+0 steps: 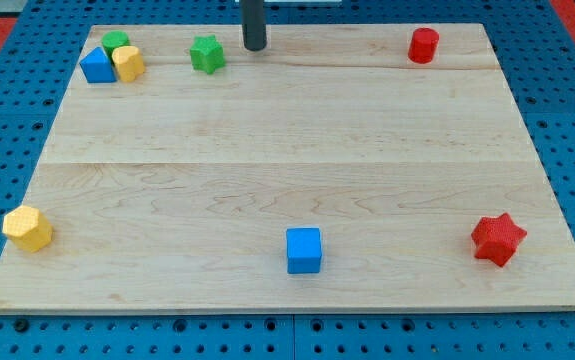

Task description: Move the green star to the yellow heart

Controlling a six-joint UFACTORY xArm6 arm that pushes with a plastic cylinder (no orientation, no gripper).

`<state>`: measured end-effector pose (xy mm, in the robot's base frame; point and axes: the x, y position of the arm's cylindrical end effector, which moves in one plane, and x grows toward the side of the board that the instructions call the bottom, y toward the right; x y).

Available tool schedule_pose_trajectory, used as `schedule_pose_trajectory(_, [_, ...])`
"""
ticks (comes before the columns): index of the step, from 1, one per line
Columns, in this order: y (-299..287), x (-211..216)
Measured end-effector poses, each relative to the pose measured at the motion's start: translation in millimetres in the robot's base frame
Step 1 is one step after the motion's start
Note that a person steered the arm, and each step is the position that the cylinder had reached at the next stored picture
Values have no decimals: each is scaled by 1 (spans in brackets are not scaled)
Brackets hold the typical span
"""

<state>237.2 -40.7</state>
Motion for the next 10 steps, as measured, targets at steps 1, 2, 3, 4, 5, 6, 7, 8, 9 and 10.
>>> schedule_pose_trajectory(1, [-23,21])
schedule_pose_trajectory(2, [-59,26])
schedule_pose_trajectory(3, [-64,2])
schedule_pose_trajectory(4, [-67,-8])
schedule_pose_trajectory(5, [-81,-11])
schedule_pose_trajectory(6, [-101,-12])
schedule_pose_trajectory(7, [-84,-35])
schedule_pose_trajectory(8, [-90,-45])
schedule_pose_trajectory(9, [-110,-29])
schedule_pose_trajectory(10, [-112,-15])
